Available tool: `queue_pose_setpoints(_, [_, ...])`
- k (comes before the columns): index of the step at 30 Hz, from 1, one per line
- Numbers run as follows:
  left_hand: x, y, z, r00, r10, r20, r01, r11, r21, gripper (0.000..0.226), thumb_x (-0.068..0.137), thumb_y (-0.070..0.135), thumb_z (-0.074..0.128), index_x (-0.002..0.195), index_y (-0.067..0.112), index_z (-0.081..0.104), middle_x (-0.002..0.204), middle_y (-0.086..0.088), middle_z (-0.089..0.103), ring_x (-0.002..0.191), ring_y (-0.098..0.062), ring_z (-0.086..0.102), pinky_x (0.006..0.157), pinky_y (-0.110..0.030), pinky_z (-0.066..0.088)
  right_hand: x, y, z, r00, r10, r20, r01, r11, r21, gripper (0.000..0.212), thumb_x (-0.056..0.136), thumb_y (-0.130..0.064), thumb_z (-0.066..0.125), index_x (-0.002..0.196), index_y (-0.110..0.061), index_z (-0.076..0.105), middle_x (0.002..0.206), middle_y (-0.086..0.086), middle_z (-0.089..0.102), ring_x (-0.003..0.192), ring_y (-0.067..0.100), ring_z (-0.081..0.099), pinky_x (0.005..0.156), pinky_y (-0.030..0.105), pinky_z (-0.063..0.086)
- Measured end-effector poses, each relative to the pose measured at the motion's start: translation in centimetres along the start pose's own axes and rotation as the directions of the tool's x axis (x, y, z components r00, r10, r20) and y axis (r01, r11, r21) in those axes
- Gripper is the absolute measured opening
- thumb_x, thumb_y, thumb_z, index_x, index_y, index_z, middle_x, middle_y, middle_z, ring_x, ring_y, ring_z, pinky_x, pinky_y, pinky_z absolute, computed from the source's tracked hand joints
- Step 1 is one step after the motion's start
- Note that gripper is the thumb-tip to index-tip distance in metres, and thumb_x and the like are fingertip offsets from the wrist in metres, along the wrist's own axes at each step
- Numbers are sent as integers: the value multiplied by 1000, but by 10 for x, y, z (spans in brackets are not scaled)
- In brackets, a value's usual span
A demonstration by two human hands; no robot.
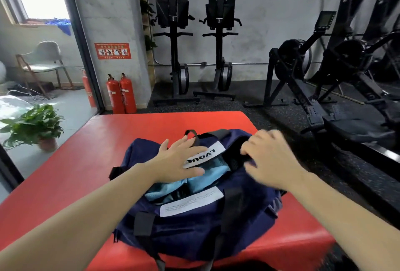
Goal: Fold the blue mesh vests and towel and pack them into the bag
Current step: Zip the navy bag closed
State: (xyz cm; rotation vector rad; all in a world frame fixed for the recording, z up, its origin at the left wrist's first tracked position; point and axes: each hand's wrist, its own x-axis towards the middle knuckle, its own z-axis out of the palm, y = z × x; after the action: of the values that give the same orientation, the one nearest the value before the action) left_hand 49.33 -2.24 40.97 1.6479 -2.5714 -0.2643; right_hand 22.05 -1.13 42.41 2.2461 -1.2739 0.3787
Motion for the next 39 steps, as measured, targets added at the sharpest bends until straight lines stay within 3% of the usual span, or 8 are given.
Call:
queue_pose_setpoints(4, [20,7,12,981,-51,188,9,976,217,80,83,81,34,144,60,-14,161,5,-23,148,-27,-21,111,-71,-5,-23,-18,7,873,-137,469,87,988,127,68,63,-43,42,128,-31,56,113,-9,60,124,23,37,107,55,17])
queue_pose_setpoints(8, [39,9,18,970,-102,222,25,946,325,80,90,71,40,139,63,-22,162,0,-20,149,-33,-15,109,-75,3,-31,3,5,975,-105,195,103,994,20,25,52,-26,49,74,-27,62,69,-10,55,86,21,52,84,42,26])
queue_pose_setpoints(13, [57,26,41,956,-148,253,20,895,446,75,106,34,36,136,64,-26,163,-5,-18,149,-36,-14,106,-78,5,-53,38,13,995,-64,-71,65,998,9,14,54,-21,45,64,-25,55,67,-10,46,83,19,44,84,44,29])
queue_pose_setpoints(16, [59,27,32,941,-112,320,-15,929,369,81,104,28,42,140,61,-22,163,-7,-17,149,-37,-10,107,-77,9,-66,33,26,989,-148,-20,147,989,-32,15,57,-19,44,65,-25,55,69,-10,47,85,21,47,87,49,33])
queue_pose_setpoints(20, [67,26,5,935,-75,346,-31,956,292,82,84,78,42,145,60,-10,163,-10,-10,150,-33,-10,110,-73,-3,-64,29,19,983,-180,42,180,983,-14,16,62,-23,39,70,-24,54,73,-8,49,90,23,51,90,51,38])
queue_pose_setpoints(23, [74,44,-1,978,-30,206,-49,928,369,89,75,88,38,149,51,8,161,-18,-11,147,-36,-19,111,-70,-9,-61,28,13,984,-163,72,162,986,26,21,62,-25,41,75,-24,57,74,-9,51,93,24,53,90,45,35])
queue_pose_setpoints(28, [91,64,18,978,126,169,-186,893,410,99,75,78,55,151,30,12,160,-21,-12,145,-37,-27,110,-73,3,-58,29,8,981,-142,135,138,990,39,30,65,-28,43,86,-26,64,85,-11,59,106,22,53,94,43,32])
queue_pose_setpoints(39, [129,88,59,917,95,387,-277,851,446,78,89,60,54,154,39,16,163,-4,-17,146,-39,-22,102,-82,3,-85,52,33,965,-116,235,139,987,-84,23,71,-23,36,72,-26,59,66,-11,56,96,24,60,96,52,29])
